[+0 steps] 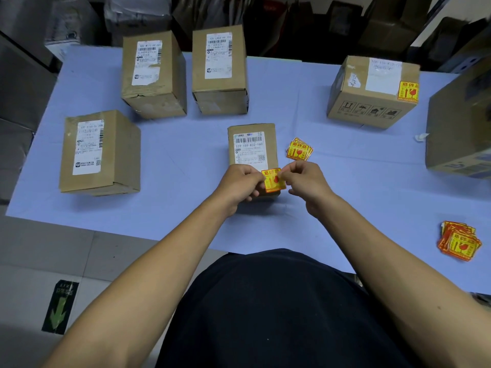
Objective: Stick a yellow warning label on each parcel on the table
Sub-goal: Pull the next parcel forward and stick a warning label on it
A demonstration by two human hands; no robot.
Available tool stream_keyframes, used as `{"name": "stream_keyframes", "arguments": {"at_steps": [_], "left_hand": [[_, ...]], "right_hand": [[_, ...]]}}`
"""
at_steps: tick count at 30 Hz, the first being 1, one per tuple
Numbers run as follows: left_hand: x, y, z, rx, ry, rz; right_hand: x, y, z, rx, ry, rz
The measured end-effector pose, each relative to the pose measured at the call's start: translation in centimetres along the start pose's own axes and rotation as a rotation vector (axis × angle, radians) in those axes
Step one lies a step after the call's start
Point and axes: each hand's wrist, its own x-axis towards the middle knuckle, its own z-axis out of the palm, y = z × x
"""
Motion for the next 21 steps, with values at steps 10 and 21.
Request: {"name": "stream_keyframes", "arguments": {"at_steps": [10,21], "left_hand": [[0.8,-0.5,-0.4,0.259,0.064,0.059],[0.9,-0.8,-0.3,0.386,0.105,0.128]], "right_hand": [[0.6,1.3,0.5,-0.013,0.006,0.05],[1.0,2.0,0.7,-0.017,0.007,0.055]]}}
